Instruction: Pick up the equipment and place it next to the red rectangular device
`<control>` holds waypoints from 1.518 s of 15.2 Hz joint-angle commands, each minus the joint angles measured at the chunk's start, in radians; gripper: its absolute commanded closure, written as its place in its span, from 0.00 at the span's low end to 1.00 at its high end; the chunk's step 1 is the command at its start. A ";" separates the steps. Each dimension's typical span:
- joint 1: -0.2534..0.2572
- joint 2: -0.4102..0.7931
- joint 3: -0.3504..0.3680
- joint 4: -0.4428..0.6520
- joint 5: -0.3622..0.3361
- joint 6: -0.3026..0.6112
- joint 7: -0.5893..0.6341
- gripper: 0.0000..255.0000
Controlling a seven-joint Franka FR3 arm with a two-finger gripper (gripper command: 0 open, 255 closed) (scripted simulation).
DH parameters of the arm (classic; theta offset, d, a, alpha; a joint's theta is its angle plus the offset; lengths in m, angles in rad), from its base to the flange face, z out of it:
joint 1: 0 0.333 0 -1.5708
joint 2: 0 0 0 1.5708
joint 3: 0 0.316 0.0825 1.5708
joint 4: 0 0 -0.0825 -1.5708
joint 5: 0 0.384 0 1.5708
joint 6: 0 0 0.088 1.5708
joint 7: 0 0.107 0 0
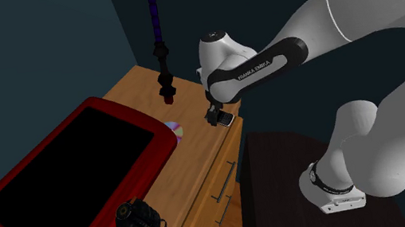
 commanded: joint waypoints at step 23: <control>-0.010 -0.116 0.022 0.084 -0.041 -0.194 0.041 1.00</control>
